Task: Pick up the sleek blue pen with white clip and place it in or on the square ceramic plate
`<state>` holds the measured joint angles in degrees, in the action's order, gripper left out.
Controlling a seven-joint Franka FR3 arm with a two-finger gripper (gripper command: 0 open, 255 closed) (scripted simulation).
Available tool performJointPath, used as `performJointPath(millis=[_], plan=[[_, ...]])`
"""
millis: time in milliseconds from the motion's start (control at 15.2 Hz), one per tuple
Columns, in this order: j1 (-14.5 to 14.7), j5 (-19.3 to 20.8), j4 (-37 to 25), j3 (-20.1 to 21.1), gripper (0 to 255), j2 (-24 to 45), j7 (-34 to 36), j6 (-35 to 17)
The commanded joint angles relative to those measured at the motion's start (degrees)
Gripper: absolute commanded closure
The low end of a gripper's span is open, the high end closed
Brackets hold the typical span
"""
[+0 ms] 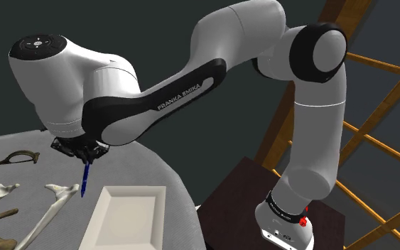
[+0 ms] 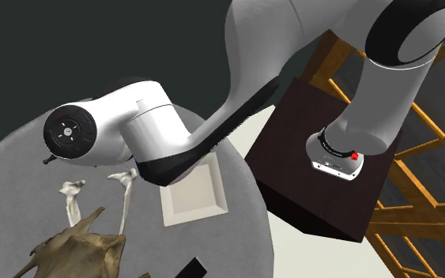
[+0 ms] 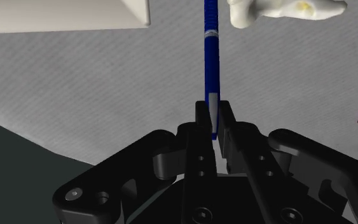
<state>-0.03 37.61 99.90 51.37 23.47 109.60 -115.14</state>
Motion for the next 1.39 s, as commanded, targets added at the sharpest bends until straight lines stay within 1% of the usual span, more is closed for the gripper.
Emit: performJointPath(millis=[0, 198, 396, 528, 594, 660, 726, 792, 858, 1320], plan=[[-0.14, -0.38, -0.43, 0.19, 255, -0.28, -0.43, 0.54], [-3.99, -4.98, 7.47, 3.48, 255, -7.43, -0.13, -2.42], [-7.74, -11.7, 14.74, 6.85, 255, -15.77, -1.63, -5.47], [-9.53, -17.97, 19.28, 8.47, 255, -22.45, -4.11, -7.42], [-9.81, -21.59, 21.43, 8.75, 255, -26.08, -5.78, -8.23], [-9.37, -25.25, 23.47, 8.44, 255, -29.68, -7.54, -8.81], [-8.04, -31.45, 26.8, 7.64, 255, -35.78, -10.54, -9.25], [-7.0, -30.3, 27.23, 6.85, 255, -34.85, -9.55, -9.9], [-6.9, -29.57, 27.66, 6.92, 255, -34.22, -8.87, -10.57], [-8.73, -23.98, 30.28, 9.58, 255, -29.6, -3.81, -15.09]])
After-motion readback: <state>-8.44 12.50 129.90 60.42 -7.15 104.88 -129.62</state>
